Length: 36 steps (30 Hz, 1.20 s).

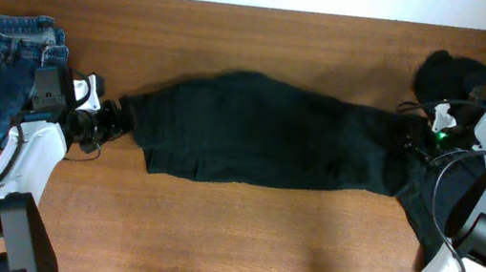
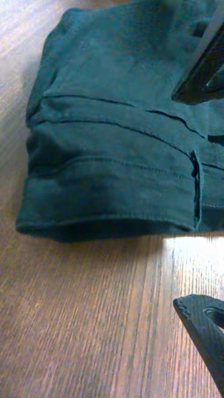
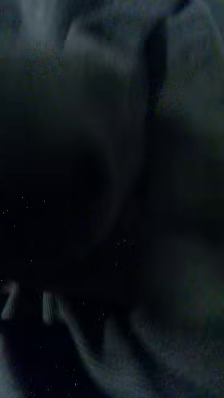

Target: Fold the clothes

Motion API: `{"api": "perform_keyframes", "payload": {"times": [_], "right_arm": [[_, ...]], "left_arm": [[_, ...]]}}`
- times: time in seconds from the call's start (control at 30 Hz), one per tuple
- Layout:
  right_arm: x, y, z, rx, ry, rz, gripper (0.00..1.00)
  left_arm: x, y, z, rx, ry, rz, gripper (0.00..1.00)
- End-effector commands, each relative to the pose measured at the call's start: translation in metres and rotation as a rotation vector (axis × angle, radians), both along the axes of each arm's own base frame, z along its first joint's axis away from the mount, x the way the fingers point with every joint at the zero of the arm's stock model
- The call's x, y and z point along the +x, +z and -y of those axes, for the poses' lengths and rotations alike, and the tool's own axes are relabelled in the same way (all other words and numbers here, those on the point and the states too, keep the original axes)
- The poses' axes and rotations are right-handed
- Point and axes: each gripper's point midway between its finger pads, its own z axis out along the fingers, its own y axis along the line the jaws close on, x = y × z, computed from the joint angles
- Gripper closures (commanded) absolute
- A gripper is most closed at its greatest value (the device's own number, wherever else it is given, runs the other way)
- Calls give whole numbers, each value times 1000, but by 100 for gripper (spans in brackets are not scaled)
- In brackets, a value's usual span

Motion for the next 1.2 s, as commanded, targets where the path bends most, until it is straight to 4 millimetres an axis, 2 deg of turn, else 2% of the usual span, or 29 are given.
{"api": "perform_keyframes", "payload": {"times": [0.0, 0.07, 0.1, 0.17, 0.2, 0.27, 0.33, 0.5, 0.63, 0.87, 1.17], "right_arm": [[6, 16, 0, 10, 7, 21, 96], [13, 39, 3, -8, 8, 62, 96], [21, 67, 6, -31, 8, 118, 96], [28, 101, 9, -62, 10, 189, 96], [34, 135, 12, -96, 17, 266, 96], [36, 167, 12, -127, 18, 337, 96], [34, 182, 12, -142, 18, 372, 96], [25, 174, 10, -136, 28, 319, 96], [26, 173, -7, -134, 101, 319, 90], [31, 168, -32, -219, 191, 290, 91], [31, 167, -34, -243, 203, 281, 90]], "left_arm": [[4, 11, -2, 23, -12, 38, 3], [4, 11, -2, 23, -12, 38, 3], [4, 11, -2, 22, -12, 38, 3], [4, 11, -2, 22, -12, 37, 3], [4, 11, -2, 22, -12, 37, 3], [4, 11, -2, 22, -12, 38, 3], [4, 11, -2, 22, -12, 37, 3], [3, 11, -2, 22, -12, 34, 3], [2, 10, -2, 21, -12, 31, 3], [2, 10, -2, 21, -12, 31, 3], [1, 10, -2, 20, -13, 24, 3]]}}
